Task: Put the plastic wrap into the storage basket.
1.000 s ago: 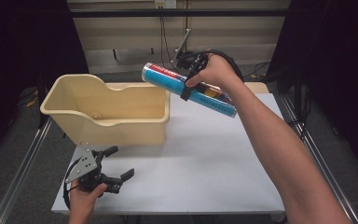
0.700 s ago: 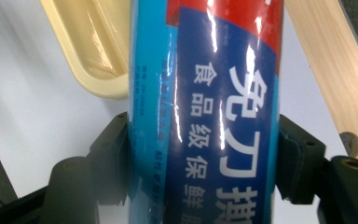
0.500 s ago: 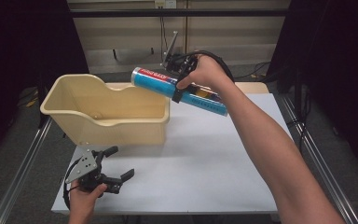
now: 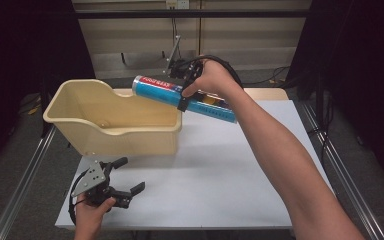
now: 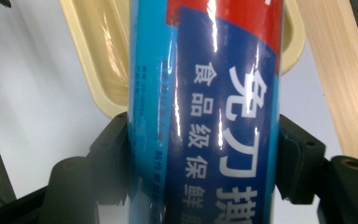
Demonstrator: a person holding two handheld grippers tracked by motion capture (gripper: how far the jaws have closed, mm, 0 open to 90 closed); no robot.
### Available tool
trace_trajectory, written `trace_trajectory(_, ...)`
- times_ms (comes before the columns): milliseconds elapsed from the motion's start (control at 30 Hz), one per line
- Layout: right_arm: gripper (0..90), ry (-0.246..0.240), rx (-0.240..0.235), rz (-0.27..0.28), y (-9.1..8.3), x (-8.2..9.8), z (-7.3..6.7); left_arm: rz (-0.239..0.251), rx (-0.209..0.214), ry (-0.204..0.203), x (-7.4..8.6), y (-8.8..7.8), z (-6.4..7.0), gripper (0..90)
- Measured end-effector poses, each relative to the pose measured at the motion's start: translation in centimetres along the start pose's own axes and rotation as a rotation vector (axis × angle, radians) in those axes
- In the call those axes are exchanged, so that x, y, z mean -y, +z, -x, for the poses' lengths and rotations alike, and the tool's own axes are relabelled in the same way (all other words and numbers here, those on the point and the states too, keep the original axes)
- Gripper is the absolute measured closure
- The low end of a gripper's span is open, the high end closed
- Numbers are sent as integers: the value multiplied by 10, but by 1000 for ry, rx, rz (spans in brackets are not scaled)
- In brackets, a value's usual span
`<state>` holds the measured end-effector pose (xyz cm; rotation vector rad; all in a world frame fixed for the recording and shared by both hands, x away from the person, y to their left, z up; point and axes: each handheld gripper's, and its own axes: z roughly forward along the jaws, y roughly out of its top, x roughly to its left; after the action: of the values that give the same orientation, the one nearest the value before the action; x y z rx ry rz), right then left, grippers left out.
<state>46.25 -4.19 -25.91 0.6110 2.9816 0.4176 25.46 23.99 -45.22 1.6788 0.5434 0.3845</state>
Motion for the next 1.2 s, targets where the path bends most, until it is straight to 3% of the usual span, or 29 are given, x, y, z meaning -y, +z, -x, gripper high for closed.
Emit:
trace_trajectory(633, 325, -80, -24, -7, 21, -23, -5, -2, 0, -4, 1, -2, 1, 0)
trace_trajectory(1200, 325, -101, -26, -1, 27, -29, -2, 0, -2, -2, 1, -2, 1, 0)
